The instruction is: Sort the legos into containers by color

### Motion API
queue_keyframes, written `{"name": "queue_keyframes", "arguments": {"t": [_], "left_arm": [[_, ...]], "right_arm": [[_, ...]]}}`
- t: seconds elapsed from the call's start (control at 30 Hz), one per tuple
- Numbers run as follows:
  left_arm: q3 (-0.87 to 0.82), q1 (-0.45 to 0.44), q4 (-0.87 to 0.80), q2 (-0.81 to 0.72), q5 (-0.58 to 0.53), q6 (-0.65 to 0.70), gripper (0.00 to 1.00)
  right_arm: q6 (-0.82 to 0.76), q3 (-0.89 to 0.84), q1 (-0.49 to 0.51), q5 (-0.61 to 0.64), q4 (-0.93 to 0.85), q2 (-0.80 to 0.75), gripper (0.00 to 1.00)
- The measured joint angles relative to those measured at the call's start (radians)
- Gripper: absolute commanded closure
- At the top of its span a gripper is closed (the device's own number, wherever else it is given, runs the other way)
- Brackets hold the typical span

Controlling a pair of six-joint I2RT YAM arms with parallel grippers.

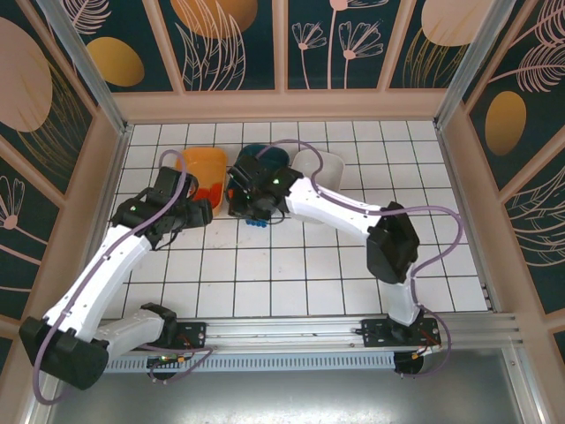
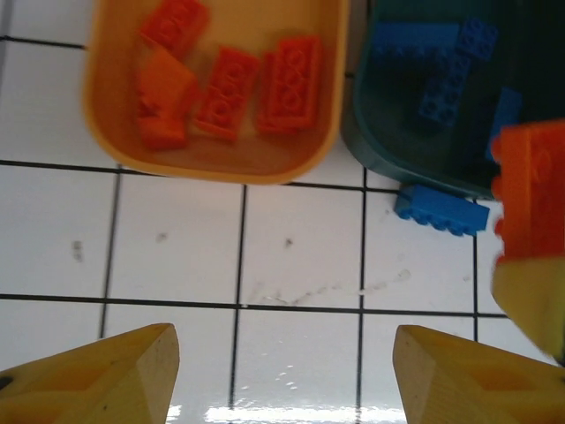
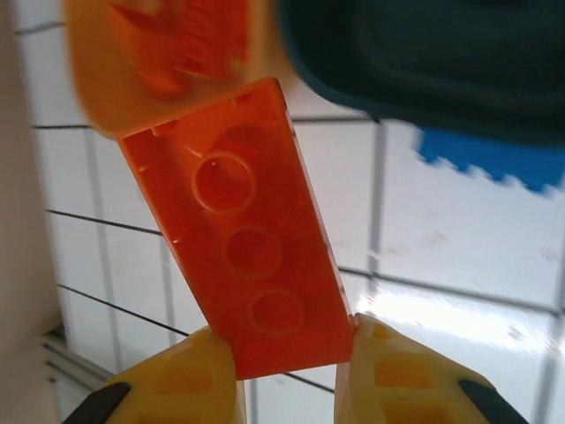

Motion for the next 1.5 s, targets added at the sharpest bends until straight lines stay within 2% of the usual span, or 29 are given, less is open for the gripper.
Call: {"name": "queue_keyframes", "arguments": {"t": [0.13, 0.17, 0.27, 0.33, 0.4, 0.53, 0.6, 0.73, 0.8, 0.97, 1.13, 1.3, 1.5], "left_arm": [[0.023, 0.0, -0.039, -0.073, -0.089, -0.023, 0.34], [0.033, 0.0, -0.046, -0.087, -0.1, -0.029, 0.34], [0.062, 0.0, -0.058, -0.112, -0.117, -0.039, 0.33], [0.065, 0.0, -0.062, -0.119, -0.117, -0.039, 0.33], [0.065, 0.0, -0.071, -0.121, -0.113, -0.038, 0.33], [0.065, 0.0, -0.081, -0.124, -0.086, -0.036, 0.32], [0.065, 0.0, -0.08, -0.128, -0.063, -0.033, 0.32], [0.039, 0.0, -0.047, -0.149, 0.023, -0.011, 0.31], [0.01, 0.0, -0.017, -0.152, 0.079, 0.003, 0.3], [-0.117, -0.022, 0.103, -0.102, 0.199, 0.022, 0.24], [-0.211, -0.132, 0.215, 0.008, 0.247, 0.022, 0.12], [-0.278, -0.165, 0.342, 0.086, 0.278, 0.01, 0.02], [-0.294, -0.181, 0.458, 0.212, 0.281, 0.011, 0.02]], "right_arm": [[-0.037, 0.219, -0.026, -0.043, 0.027, 0.175, 0.83], [-0.046, 0.29, -0.035, -0.056, 0.031, 0.233, 0.8], [-0.067, 0.491, -0.061, -0.095, 0.042, 0.395, 0.58], [-0.073, 0.599, -0.078, -0.118, 0.047, 0.483, 0.51], [-0.074, 0.65, -0.094, -0.127, 0.048, 0.532, 0.48], [-0.074, 0.635, -0.117, -0.128, 0.054, 0.528, 0.46], [-0.081, 0.578, -0.124, -0.123, 0.063, 0.488, 0.46], [-0.093, 0.354, -0.122, -0.078, 0.061, 0.318, 0.46], [-0.096, 0.187, -0.122, -0.041, 0.073, 0.179, 0.46], [-0.046, -0.274, -0.138, 0.029, 0.154, -0.28, 0.46], [0.031, -0.603, -0.191, 0.065, 0.237, -0.638, 0.44], [0.076, -0.77, -0.198, 0.076, 0.246, -0.76, 0.42], [0.098, -0.822, -0.199, 0.076, 0.248, -0.772, 0.42]]}}
